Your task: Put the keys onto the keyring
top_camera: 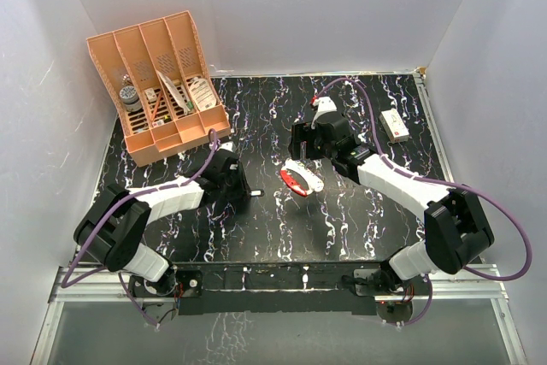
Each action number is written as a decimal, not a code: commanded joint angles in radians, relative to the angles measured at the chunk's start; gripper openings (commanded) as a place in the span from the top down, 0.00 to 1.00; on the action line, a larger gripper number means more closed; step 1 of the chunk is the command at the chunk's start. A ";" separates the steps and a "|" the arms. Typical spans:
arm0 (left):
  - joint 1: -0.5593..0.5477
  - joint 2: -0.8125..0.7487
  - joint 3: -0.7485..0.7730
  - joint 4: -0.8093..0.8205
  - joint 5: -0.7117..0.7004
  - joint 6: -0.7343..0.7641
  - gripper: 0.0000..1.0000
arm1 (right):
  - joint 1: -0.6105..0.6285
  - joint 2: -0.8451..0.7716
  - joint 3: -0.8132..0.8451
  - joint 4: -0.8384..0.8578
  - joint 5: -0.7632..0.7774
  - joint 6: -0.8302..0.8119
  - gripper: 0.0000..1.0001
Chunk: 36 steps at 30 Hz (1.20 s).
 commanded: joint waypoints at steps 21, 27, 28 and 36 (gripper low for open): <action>-0.015 0.025 0.057 -0.023 -0.020 -0.001 0.76 | 0.000 -0.036 -0.007 0.046 0.029 -0.017 0.17; -0.016 0.031 0.059 -0.019 -0.019 0.000 0.80 | 0.000 -0.032 -0.009 0.045 0.032 -0.020 0.17; -0.017 0.034 0.060 -0.019 -0.019 0.001 0.80 | 0.000 -0.032 -0.009 0.044 0.034 -0.019 0.17; -0.019 0.048 0.070 -0.018 -0.018 0.003 0.86 | -0.002 -0.027 -0.009 0.044 0.038 -0.022 0.16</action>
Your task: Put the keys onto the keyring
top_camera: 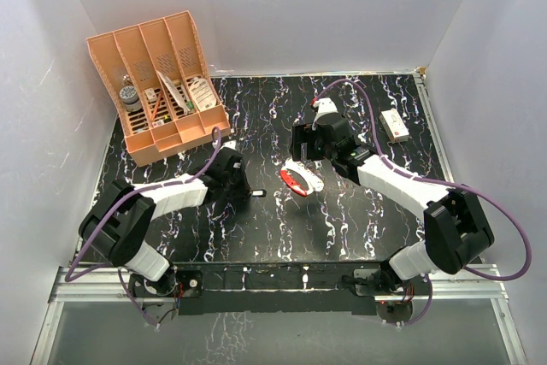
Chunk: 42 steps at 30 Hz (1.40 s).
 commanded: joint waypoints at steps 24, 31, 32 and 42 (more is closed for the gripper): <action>-0.009 0.030 0.055 -0.020 0.007 0.017 0.94 | -0.008 -0.025 -0.004 0.046 0.021 -0.016 0.16; -0.010 0.025 0.055 -0.018 0.009 0.016 0.94 | -0.010 -0.023 -0.010 0.049 0.019 -0.015 0.16; -0.011 0.022 0.055 -0.016 0.009 0.016 0.94 | -0.010 -0.023 -0.010 0.049 0.020 -0.015 0.16; -0.011 -0.033 0.010 0.054 0.012 0.026 1.00 | -0.012 -0.022 -0.018 0.055 0.026 -0.014 0.16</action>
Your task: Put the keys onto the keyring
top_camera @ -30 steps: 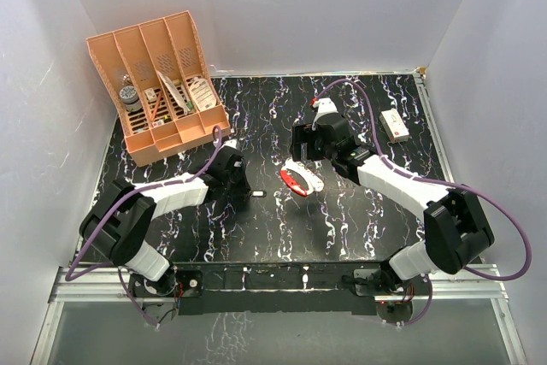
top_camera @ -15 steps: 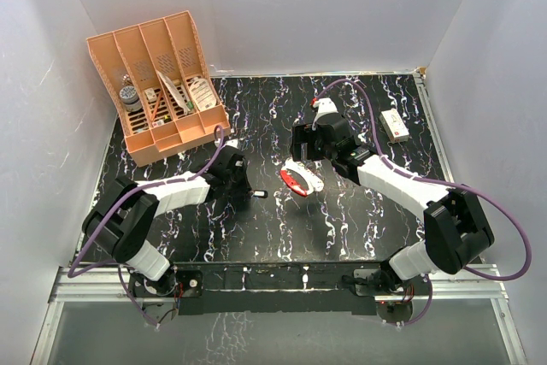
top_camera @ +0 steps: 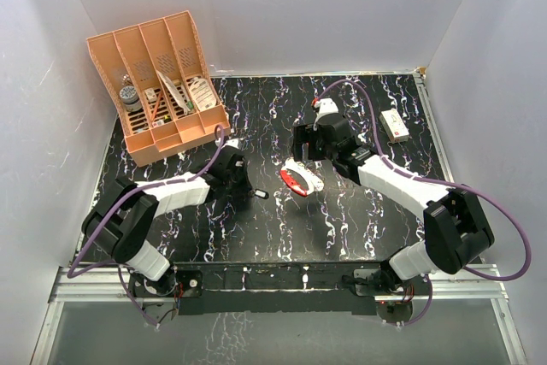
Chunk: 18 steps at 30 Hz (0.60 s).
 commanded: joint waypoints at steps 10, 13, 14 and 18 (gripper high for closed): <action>-0.005 -0.301 -0.140 0.222 -0.046 0.089 1.00 | -0.017 -0.051 -0.019 0.067 0.031 -0.002 0.15; -0.005 -0.383 -0.189 0.310 -0.063 0.129 1.00 | -0.025 -0.074 -0.022 0.074 0.029 0.002 0.15; -0.005 -0.402 -0.203 0.333 -0.069 0.140 1.00 | -0.026 -0.083 -0.026 0.081 0.028 0.003 0.15; -0.004 -0.464 -0.255 0.421 -0.079 0.199 1.00 | -0.031 -0.115 -0.040 0.099 0.021 0.009 0.15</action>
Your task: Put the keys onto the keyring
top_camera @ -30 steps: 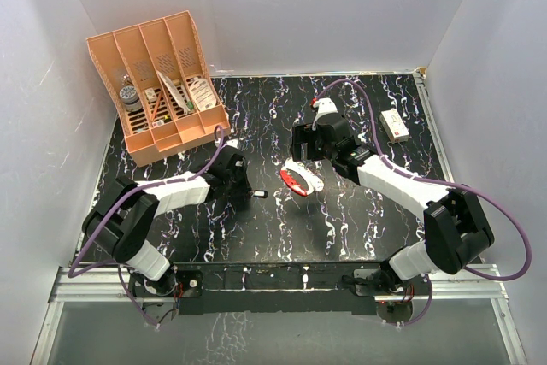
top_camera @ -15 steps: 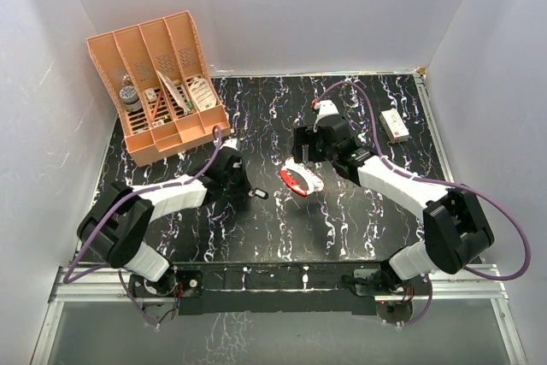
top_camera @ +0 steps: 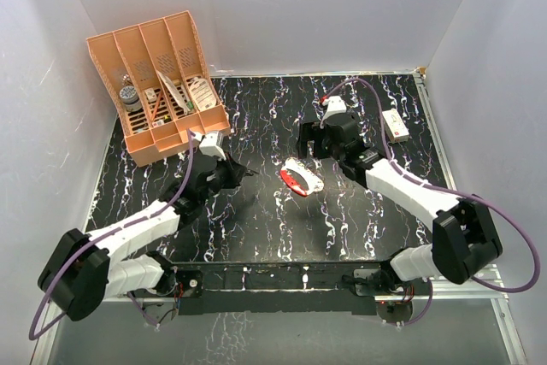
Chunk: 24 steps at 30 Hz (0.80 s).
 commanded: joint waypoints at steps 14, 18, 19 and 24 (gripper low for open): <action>-0.004 -0.152 -0.156 0.462 0.140 0.272 1.00 | -0.013 -0.091 -0.002 0.098 -0.002 0.007 0.14; -0.005 -0.157 -0.160 0.479 0.144 0.270 1.00 | -0.014 -0.086 0.007 0.086 0.015 0.007 0.14; -0.004 -0.158 -0.160 0.481 0.142 0.270 1.00 | -0.015 -0.079 0.014 0.071 0.037 0.021 0.14; -0.003 -0.165 -0.142 0.500 0.122 0.284 1.00 | -0.090 0.020 0.073 -0.087 0.015 0.078 0.16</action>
